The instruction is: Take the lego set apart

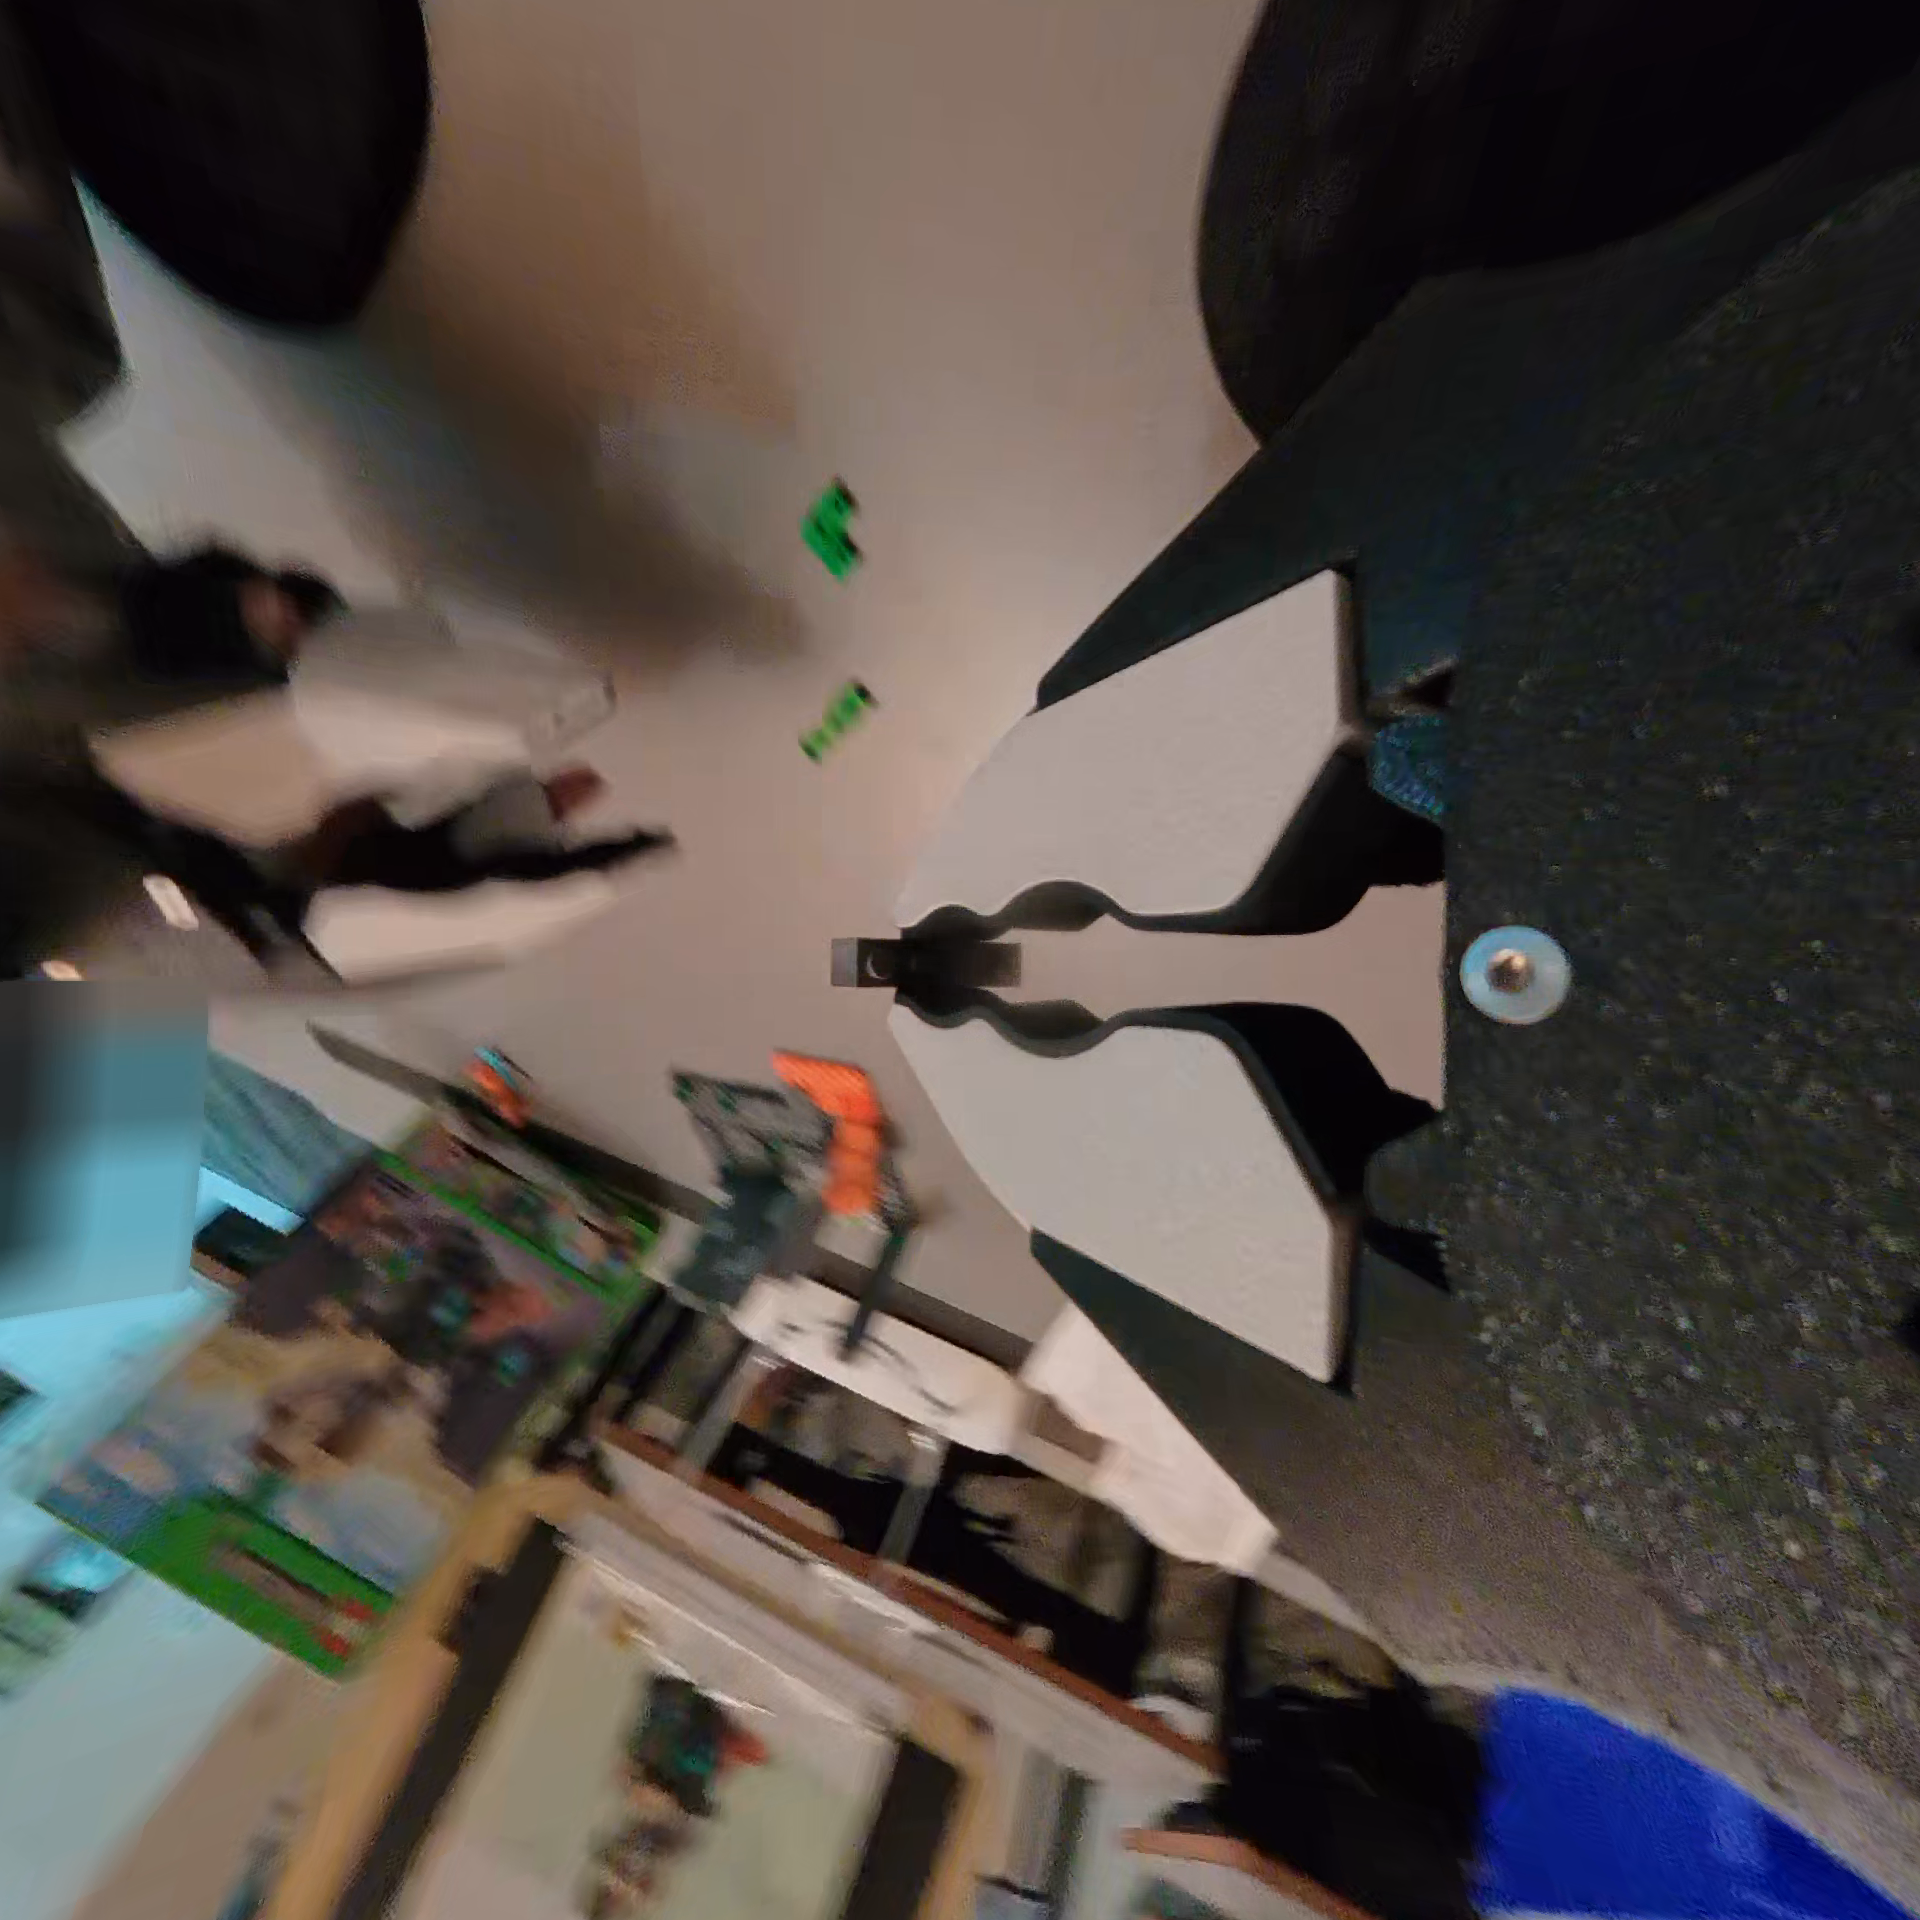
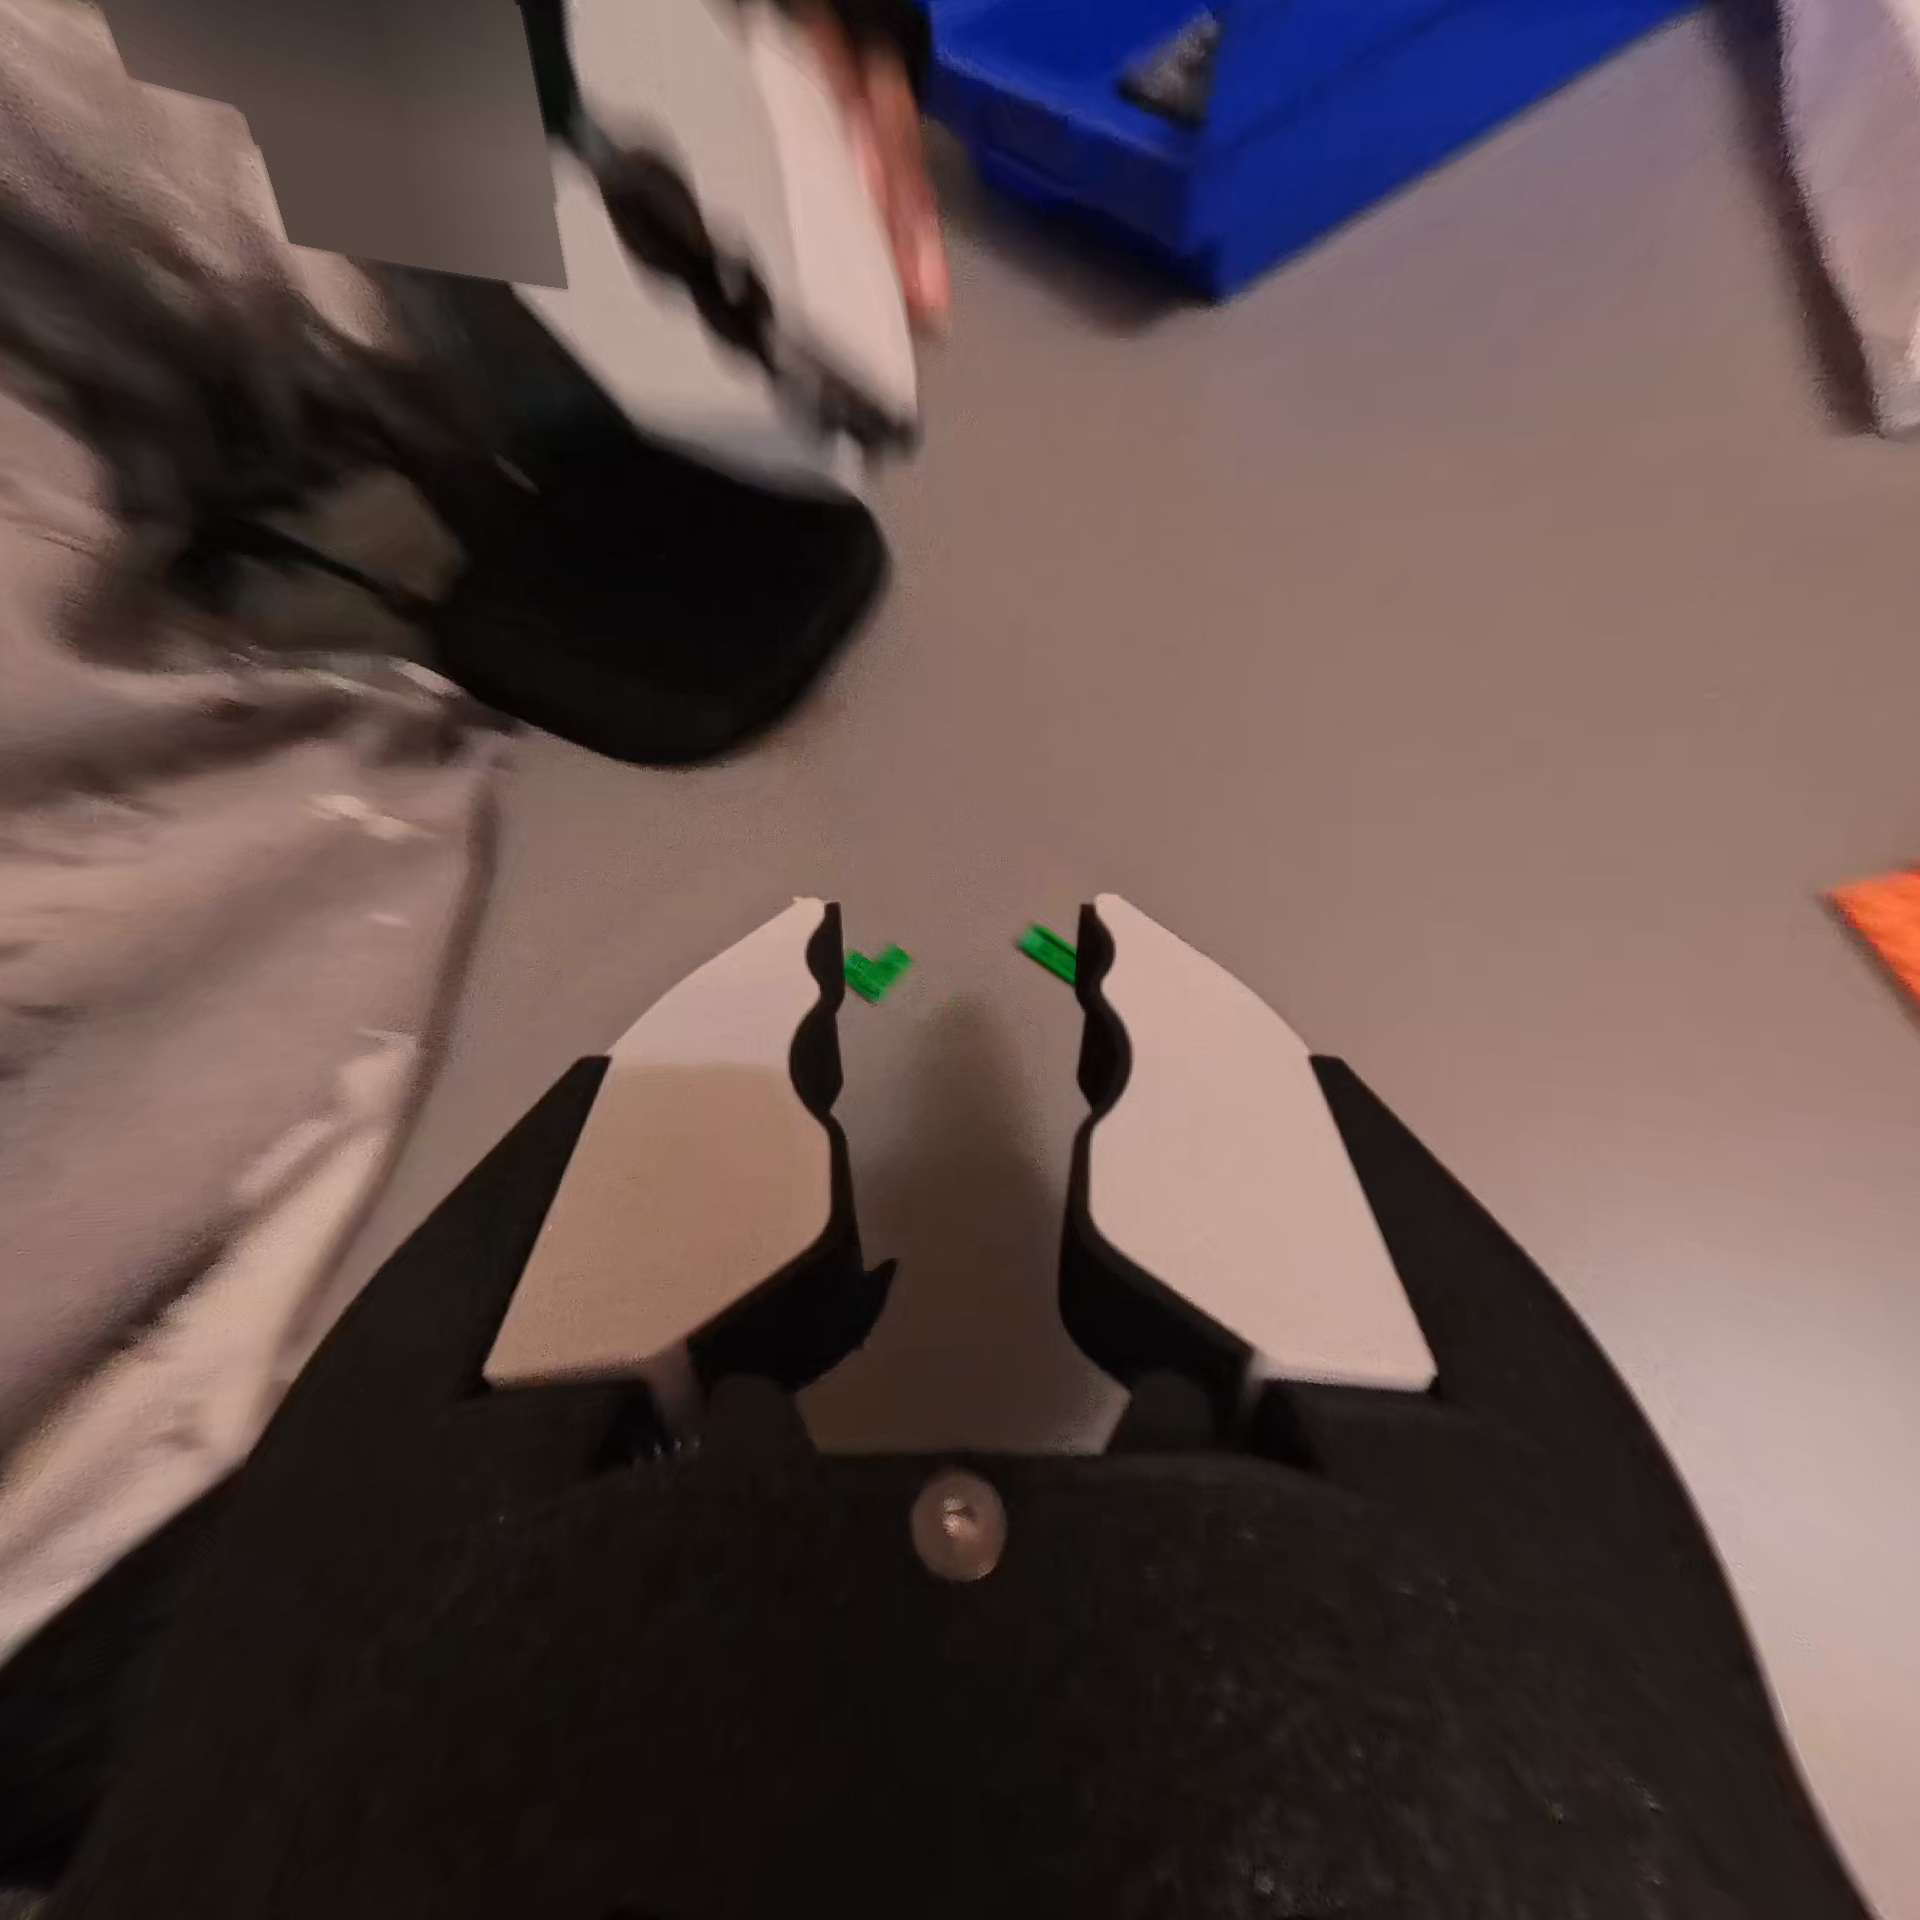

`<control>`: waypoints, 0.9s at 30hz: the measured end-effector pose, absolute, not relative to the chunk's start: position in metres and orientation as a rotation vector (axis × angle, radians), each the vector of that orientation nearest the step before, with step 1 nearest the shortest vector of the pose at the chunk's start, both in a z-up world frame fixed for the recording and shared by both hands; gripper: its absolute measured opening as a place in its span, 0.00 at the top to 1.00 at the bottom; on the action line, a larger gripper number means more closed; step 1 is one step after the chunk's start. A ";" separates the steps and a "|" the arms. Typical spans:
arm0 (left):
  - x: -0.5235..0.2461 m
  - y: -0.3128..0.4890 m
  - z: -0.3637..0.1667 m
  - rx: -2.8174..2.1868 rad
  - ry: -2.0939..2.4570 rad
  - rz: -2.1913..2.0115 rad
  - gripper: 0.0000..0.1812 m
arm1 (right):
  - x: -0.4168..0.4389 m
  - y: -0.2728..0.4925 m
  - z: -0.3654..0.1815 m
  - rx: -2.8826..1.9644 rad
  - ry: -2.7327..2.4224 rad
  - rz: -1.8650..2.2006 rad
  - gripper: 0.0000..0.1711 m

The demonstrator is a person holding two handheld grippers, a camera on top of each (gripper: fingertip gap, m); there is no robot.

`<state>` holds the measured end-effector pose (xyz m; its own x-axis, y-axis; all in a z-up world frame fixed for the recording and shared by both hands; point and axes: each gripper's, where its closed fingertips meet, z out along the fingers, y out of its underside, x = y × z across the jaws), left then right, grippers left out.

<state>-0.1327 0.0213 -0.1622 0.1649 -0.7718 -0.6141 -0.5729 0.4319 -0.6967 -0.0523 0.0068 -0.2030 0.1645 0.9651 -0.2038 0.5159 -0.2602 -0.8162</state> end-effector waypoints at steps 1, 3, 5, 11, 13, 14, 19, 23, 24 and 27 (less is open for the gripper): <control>-0.152 0.037 -0.158 -1.327 1.456 -0.186 0.96 | -0.050 0.011 -0.211 -1.875 -1.429 0.897 0.76; -0.192 0.065 -0.151 -1.497 1.325 -0.142 0.96 | -0.052 0.015 -0.226 -1.889 -1.495 0.773 0.80; -0.233 0.090 -0.144 -1.624 1.178 -0.102 0.96 | -0.055 0.019 -0.242 -1.905 -1.568 0.674 0.81; -0.320 0.127 -0.172 -2.049 0.912 -0.137 0.95 | -0.055 0.028 -0.261 -1.902 -1.810 0.522 0.85; -0.335 0.134 -0.182 -2.132 0.844 -0.143 0.95 | -0.052 0.029 -0.266 -1.902 -1.917 0.500 0.85; -0.340 0.135 -0.188 -2.184 0.820 -0.158 0.96 | -0.053 0.029 -0.267 -1.896 -1.958 0.509 0.86; -0.356 0.140 -0.202 -2.272 0.730 -0.176 0.90 | -0.058 0.028 -0.267 -1.860 -2.089 0.519 0.89; -0.358 0.141 -0.196 -2.243 0.721 -0.152 0.85 | -0.062 0.028 -0.268 -1.877 -2.062 0.542 0.95; -0.356 0.141 -0.190 -2.211 0.725 -0.136 0.85 | -0.062 0.028 -0.268 -1.884 -2.048 0.539 0.96; -0.337 0.134 -0.165 -2.059 0.804 -0.126 0.86 | -0.062 0.027 -0.267 -1.912 -1.970 0.555 0.96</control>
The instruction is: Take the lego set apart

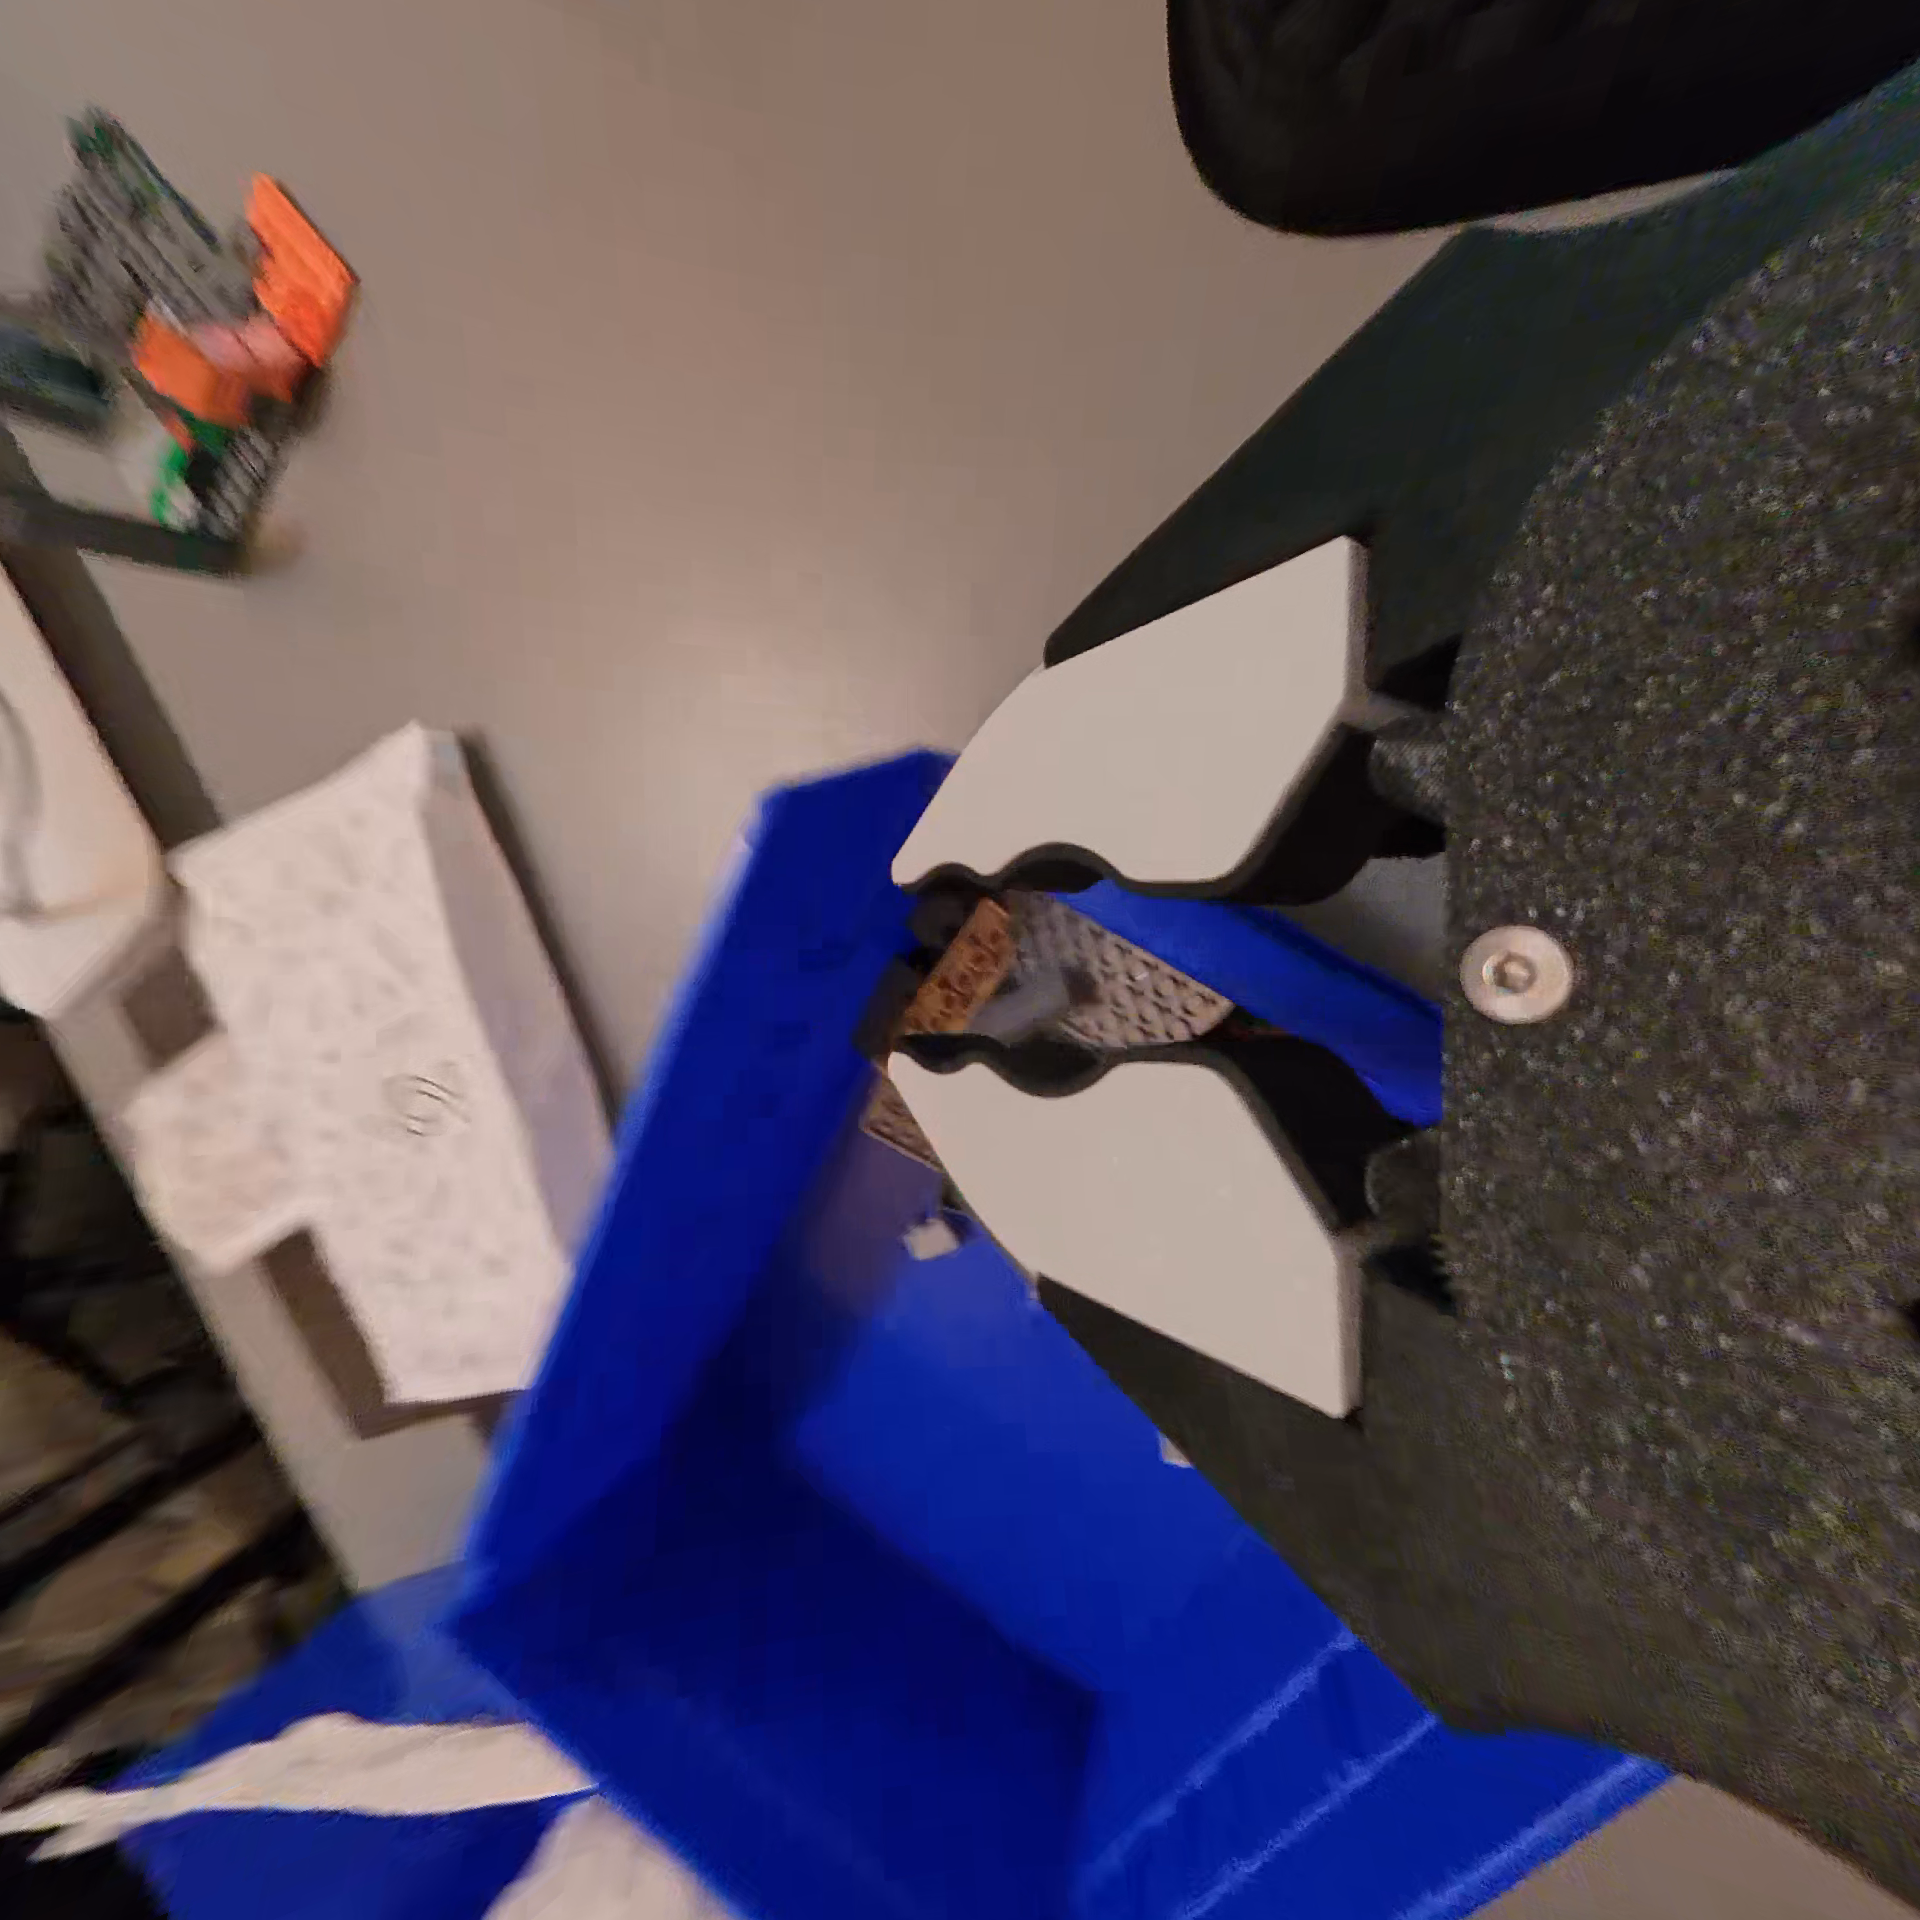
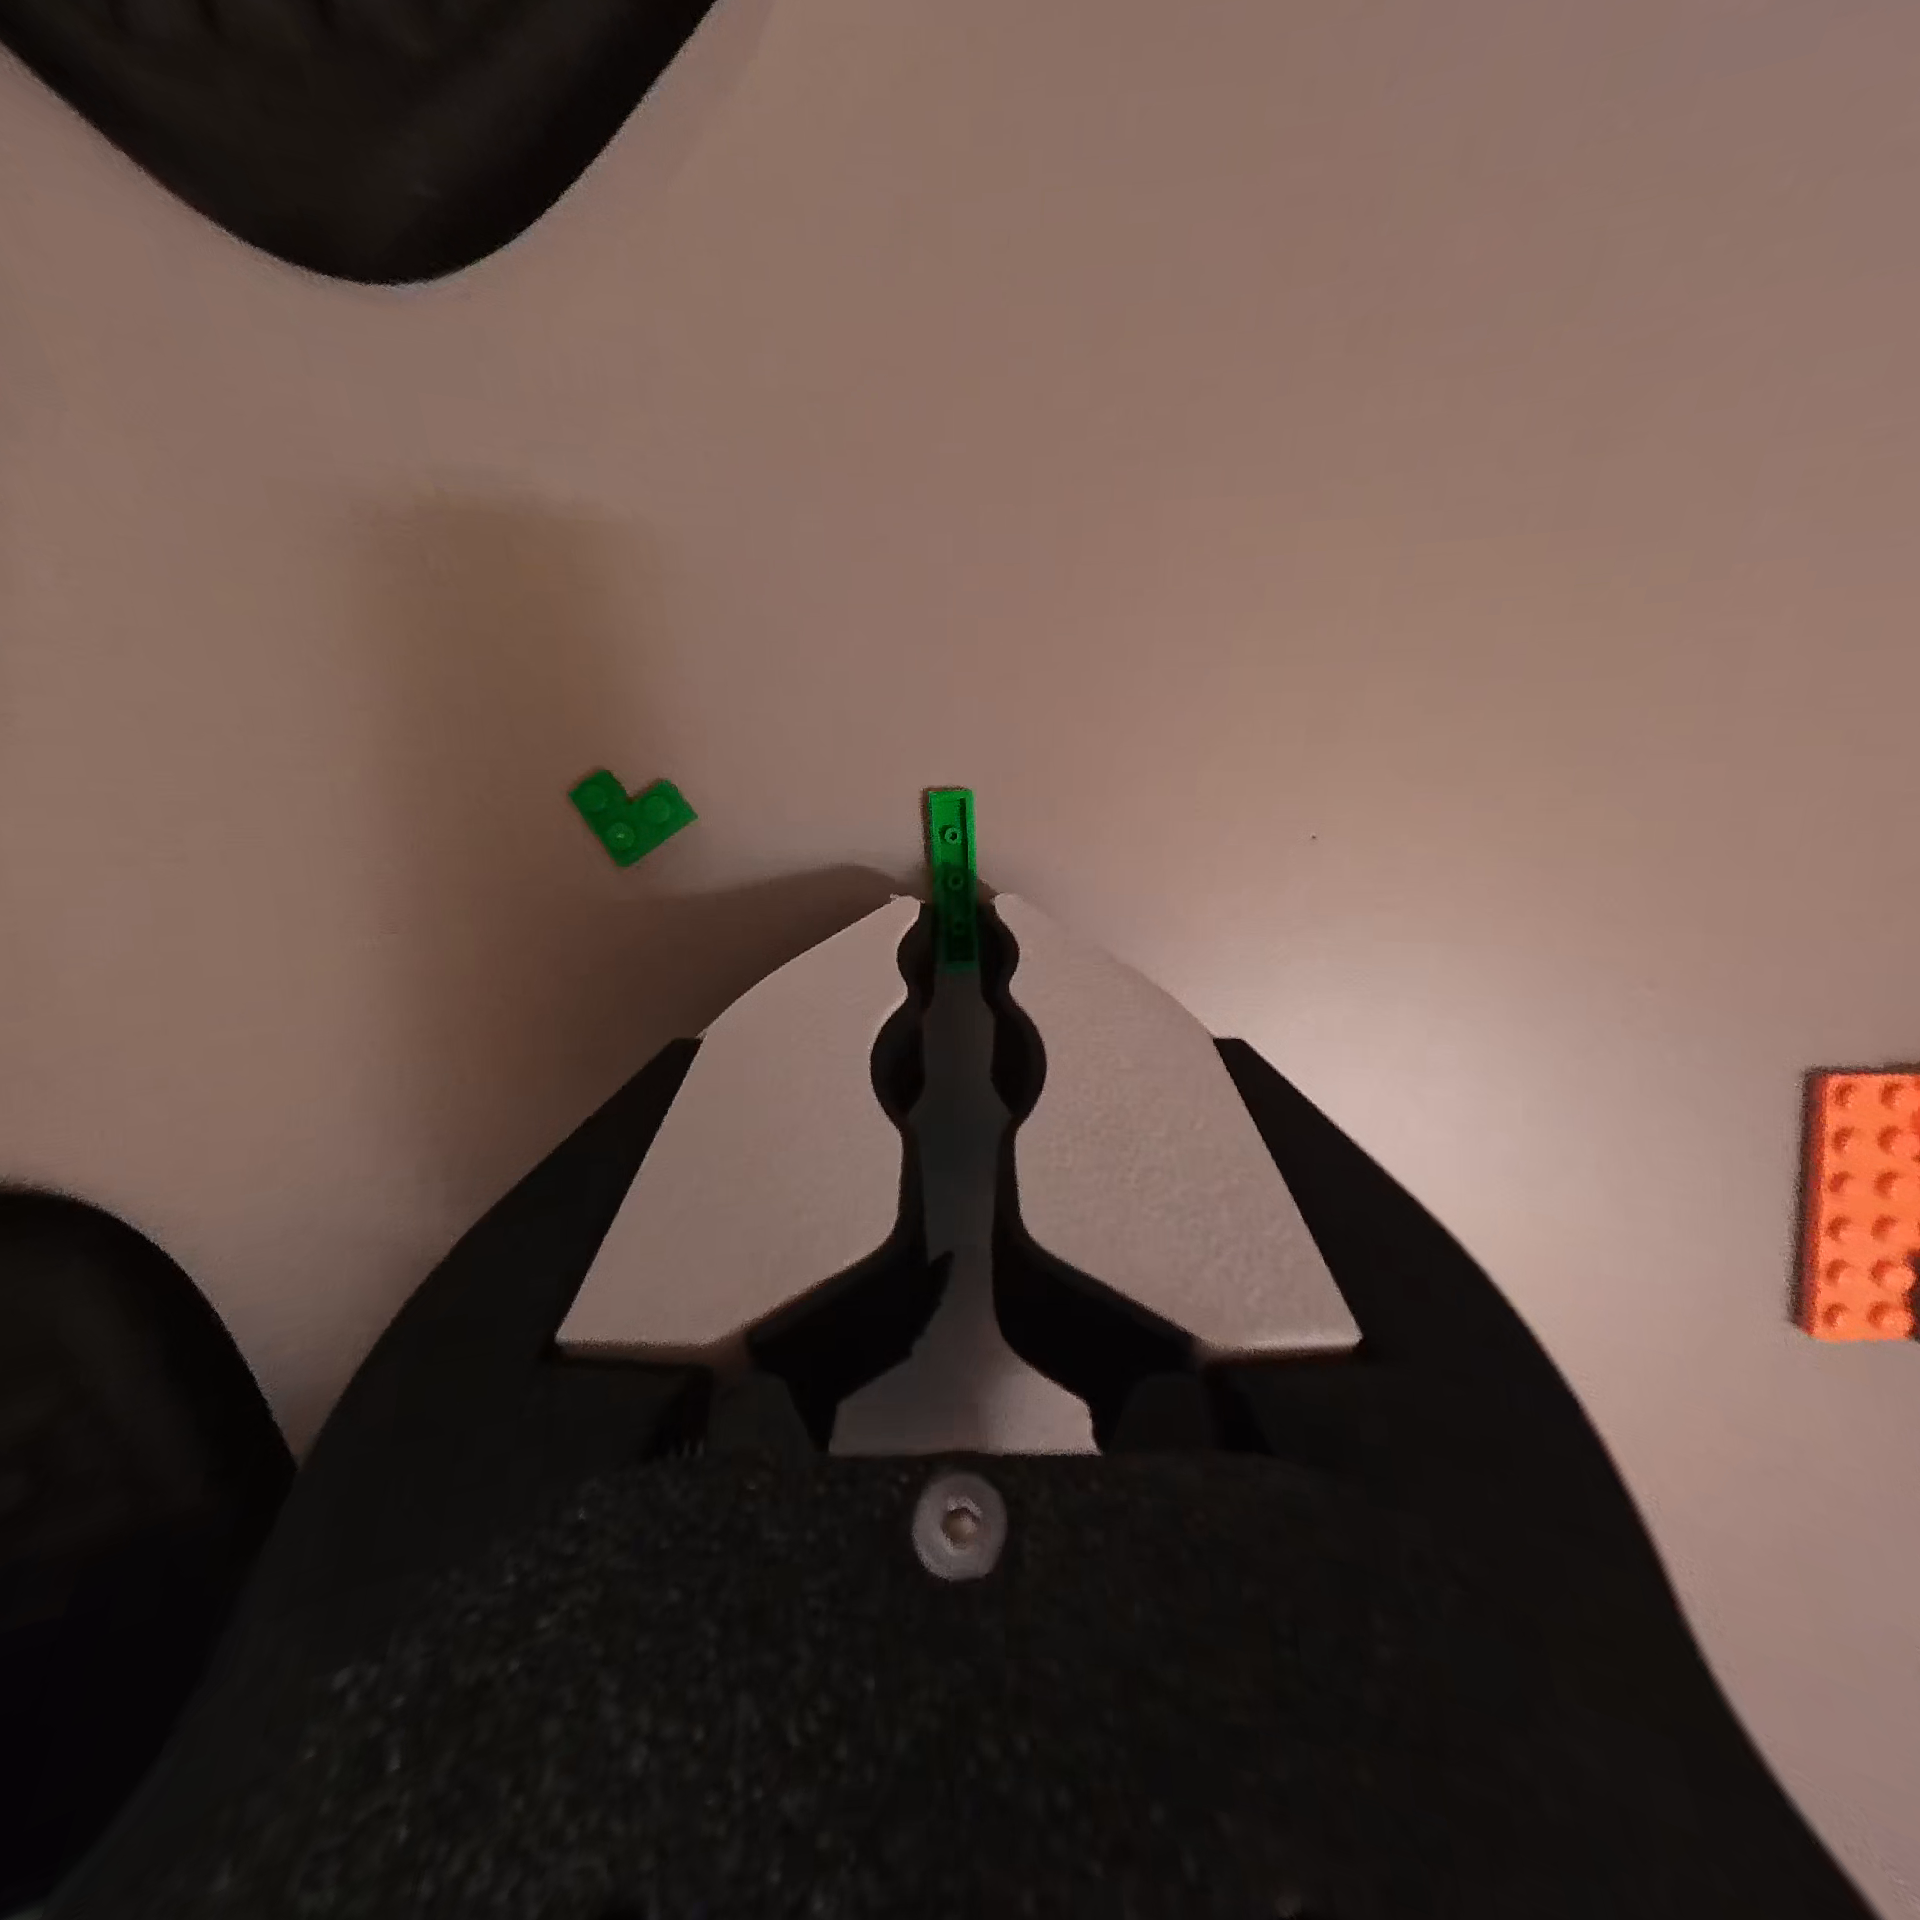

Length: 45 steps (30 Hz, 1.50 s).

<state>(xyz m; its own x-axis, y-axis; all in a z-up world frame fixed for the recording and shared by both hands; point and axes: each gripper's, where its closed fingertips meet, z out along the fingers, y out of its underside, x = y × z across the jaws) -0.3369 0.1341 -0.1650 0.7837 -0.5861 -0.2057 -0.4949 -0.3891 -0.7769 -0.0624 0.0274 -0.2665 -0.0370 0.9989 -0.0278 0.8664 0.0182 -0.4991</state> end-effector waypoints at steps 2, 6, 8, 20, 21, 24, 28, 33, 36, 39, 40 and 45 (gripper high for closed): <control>-0.310 0.119 -0.149 -1.936 0.911 -0.158 0.89 | -0.064 0.022 -0.260 -1.922 -1.890 0.657 0.96; -0.243 0.076 -0.137 -1.690 1.188 -0.261 0.91 | -0.063 0.009 -0.239 -1.929 -1.758 0.872 0.96; -0.212 0.055 -0.140 -1.570 1.331 -0.276 0.90 | -0.064 0.003 -0.228 -1.924 -1.714 0.973 0.96; -0.087 -0.039 -0.181 -1.139 1.784 -0.481 0.88 | -0.076 -0.034 -0.194 -1.821 -1.668 1.332 0.96; -0.084 -0.039 -0.183 -1.132 1.800 -0.464 0.88 | -0.077 -0.037 -0.194 -1.814 -1.673 1.346 0.96; -0.077 -0.042 -0.190 -1.116 1.835 -0.446 0.92 | -0.079 -0.042 -0.193 -1.799 -1.676 1.384 0.96; -0.077 -0.043 -0.188 -1.122 1.832 -0.445 0.98 | -0.079 -0.042 -0.191 -1.780 -1.651 1.414 0.96; -0.103 -0.018 -0.171 -1.211 1.711 -0.367 0.98 | -0.069 -0.023 -0.191 -1.792 -1.570 1.298 0.87; -0.142 0.018 -0.146 -1.321 1.514 -0.277 0.98 | -0.060 -0.013 -0.214 -1.858 -1.638 0.991 0.87; -0.196 0.061 -0.124 -1.456 1.277 -0.157 0.98 | -0.061 -0.020 -0.240 -1.884 -1.770 0.766 0.83; -0.213 0.073 -0.119 -1.508 1.195 -0.141 0.98 | -0.062 -0.022 -0.248 -1.888 -1.808 0.714 0.82; -0.284 0.115 -0.111 -1.724 0.857 -0.134 0.98 | -0.075 -0.025 -0.267 -1.901 -1.880 0.625 0.82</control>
